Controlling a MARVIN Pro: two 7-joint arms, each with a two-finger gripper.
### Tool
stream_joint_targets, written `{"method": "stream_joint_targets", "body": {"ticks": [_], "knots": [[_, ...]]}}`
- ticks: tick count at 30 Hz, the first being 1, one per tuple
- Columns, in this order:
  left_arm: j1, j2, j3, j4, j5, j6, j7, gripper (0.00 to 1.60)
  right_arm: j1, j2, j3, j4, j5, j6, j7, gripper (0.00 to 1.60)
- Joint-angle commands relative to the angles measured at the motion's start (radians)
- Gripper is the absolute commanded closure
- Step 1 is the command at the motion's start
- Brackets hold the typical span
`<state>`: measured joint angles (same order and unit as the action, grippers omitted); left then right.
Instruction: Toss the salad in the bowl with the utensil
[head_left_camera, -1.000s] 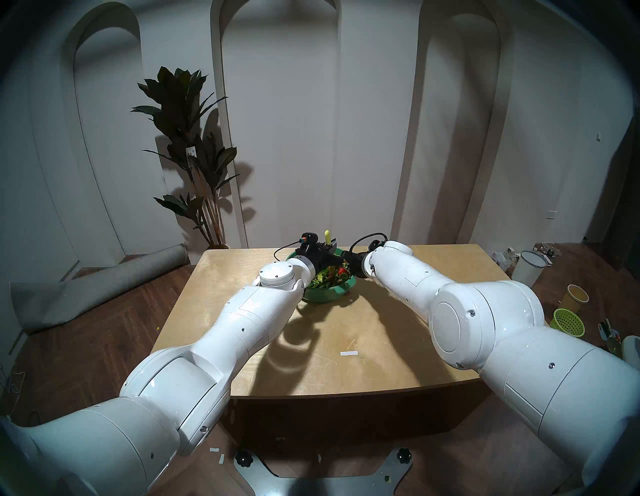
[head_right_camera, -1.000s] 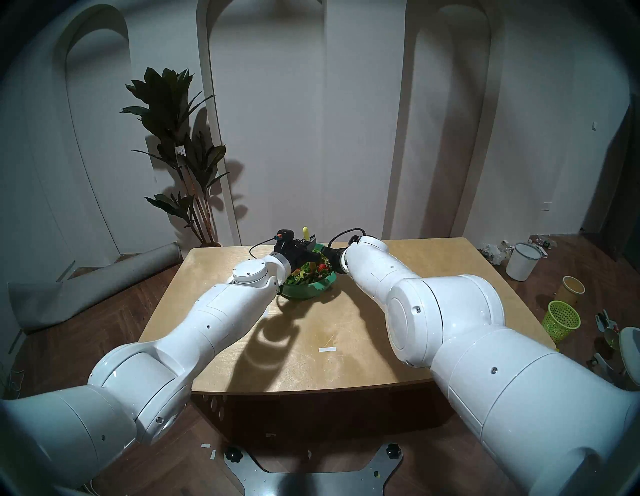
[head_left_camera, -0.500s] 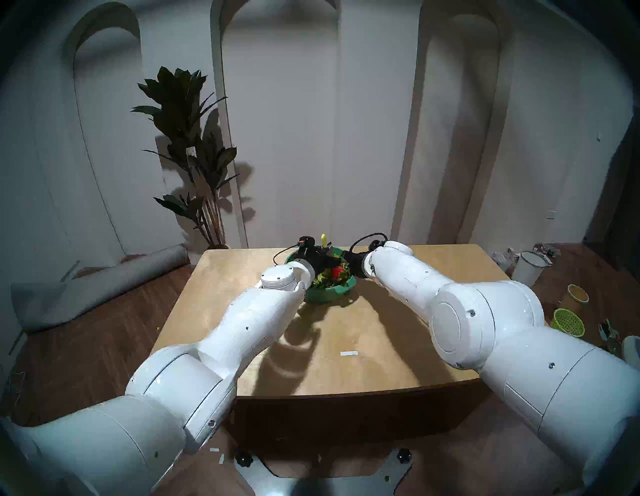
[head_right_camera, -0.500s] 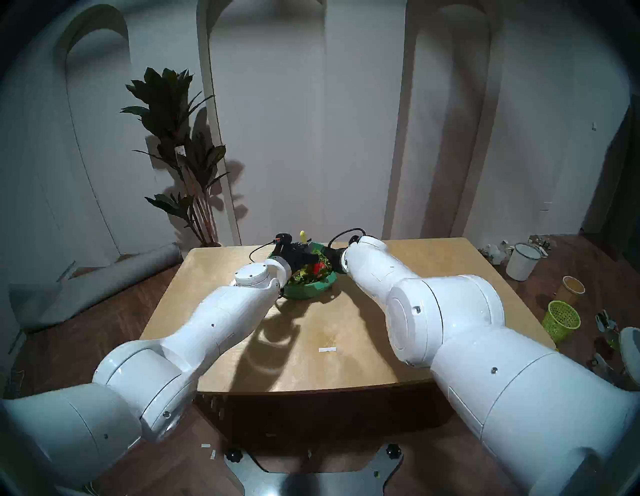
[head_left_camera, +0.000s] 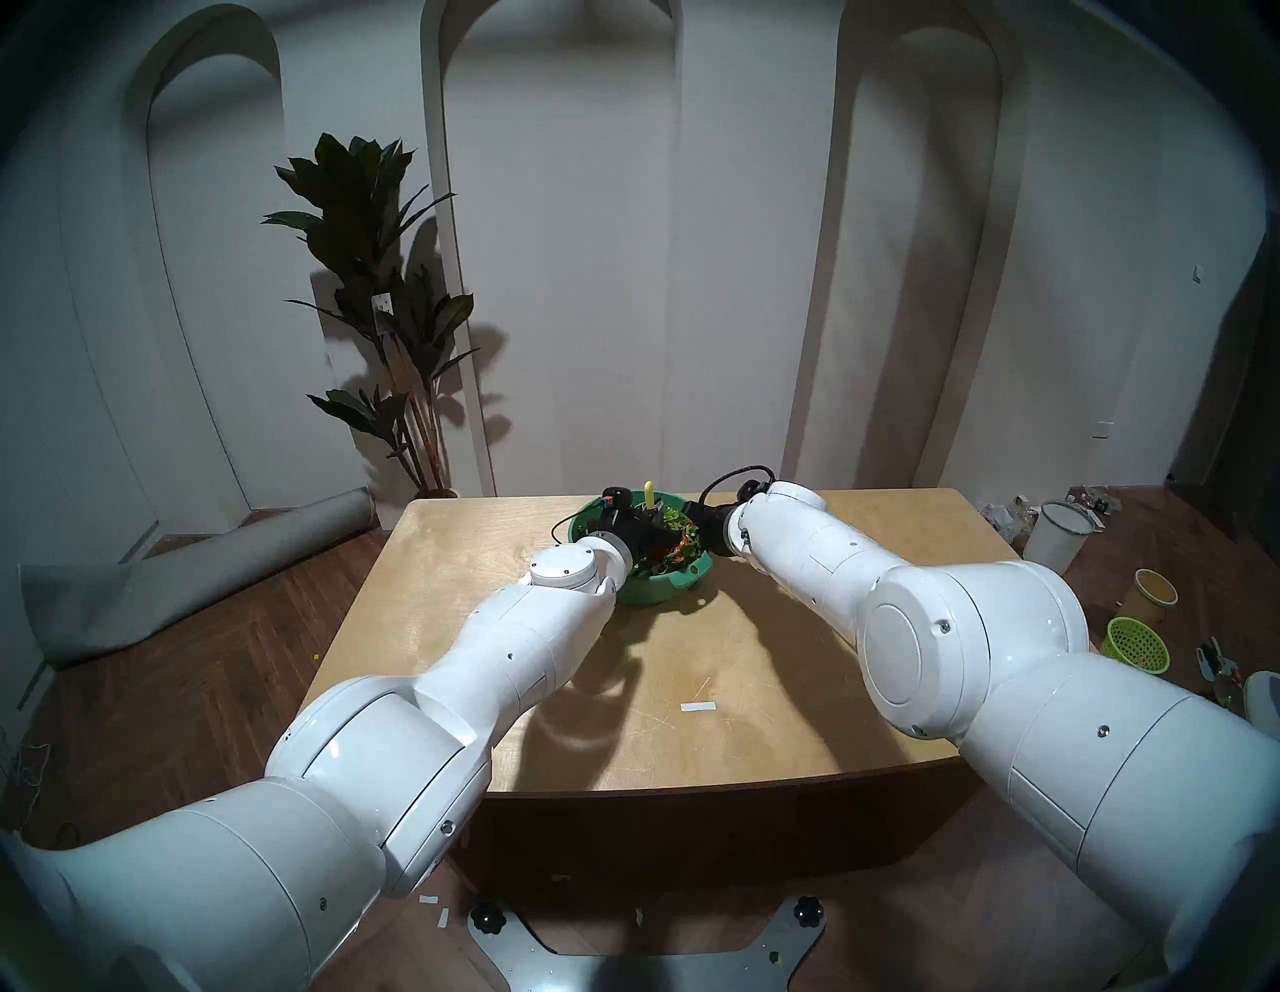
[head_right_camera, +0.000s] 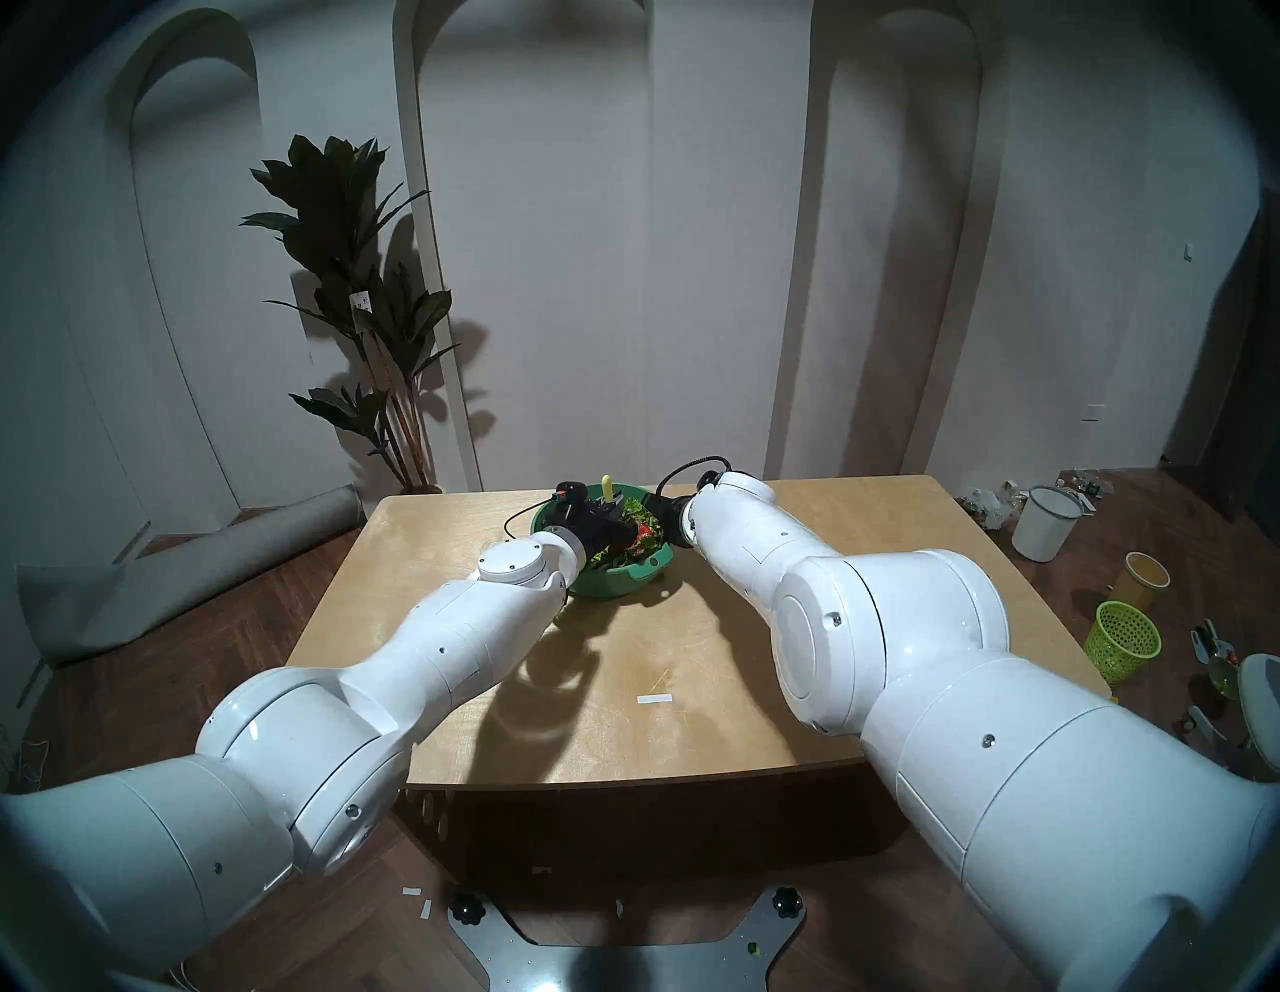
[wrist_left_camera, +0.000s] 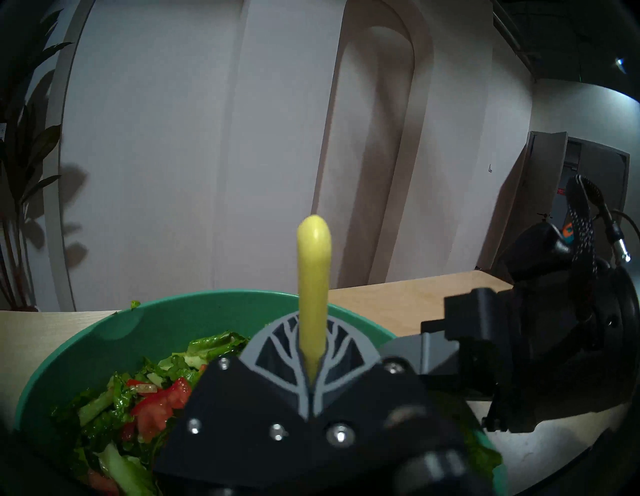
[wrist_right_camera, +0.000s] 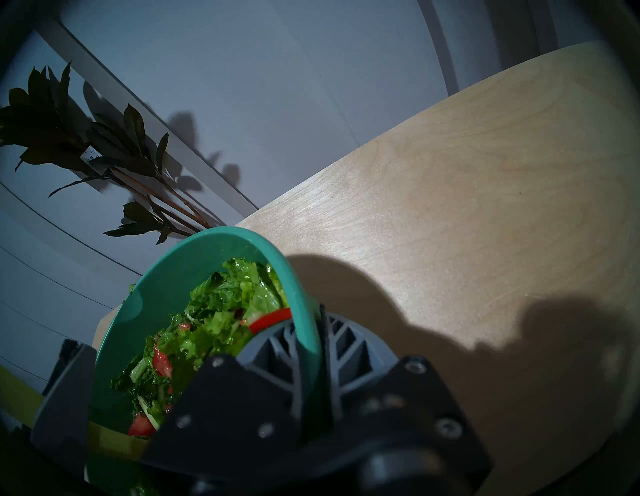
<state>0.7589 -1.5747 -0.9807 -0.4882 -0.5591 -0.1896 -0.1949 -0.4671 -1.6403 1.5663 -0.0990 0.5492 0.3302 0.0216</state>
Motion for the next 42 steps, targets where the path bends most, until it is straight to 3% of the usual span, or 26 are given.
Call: {"method": "stream_joint_targets", "body": {"ticks": [1, 15, 28, 42], "knots": [[-0.073, 0.009, 0.007, 0.034, 0.028, -0.050, 0.009, 1.60, 0.039, 0.001, 0.002, -0.033, 0.002, -0.011, 0.007, 1.31], [-0.105, 0.031, 0.006, 0.071, 0.047, -0.111, 0.017, 1.60, 0.039, 0.001, 0.002, -0.034, 0.002, -0.011, 0.007, 1.31], [-0.074, -0.001, -0.044, -0.022, -0.009, -0.155, -0.054, 1.60, 0.040, 0.001, 0.002, -0.033, 0.002, -0.011, 0.007, 1.31], [-0.033, -0.046, -0.062, -0.065, -0.062, -0.130, -0.091, 1.60, 0.038, 0.001, 0.002, -0.036, 0.002, -0.012, 0.007, 1.31]]}}
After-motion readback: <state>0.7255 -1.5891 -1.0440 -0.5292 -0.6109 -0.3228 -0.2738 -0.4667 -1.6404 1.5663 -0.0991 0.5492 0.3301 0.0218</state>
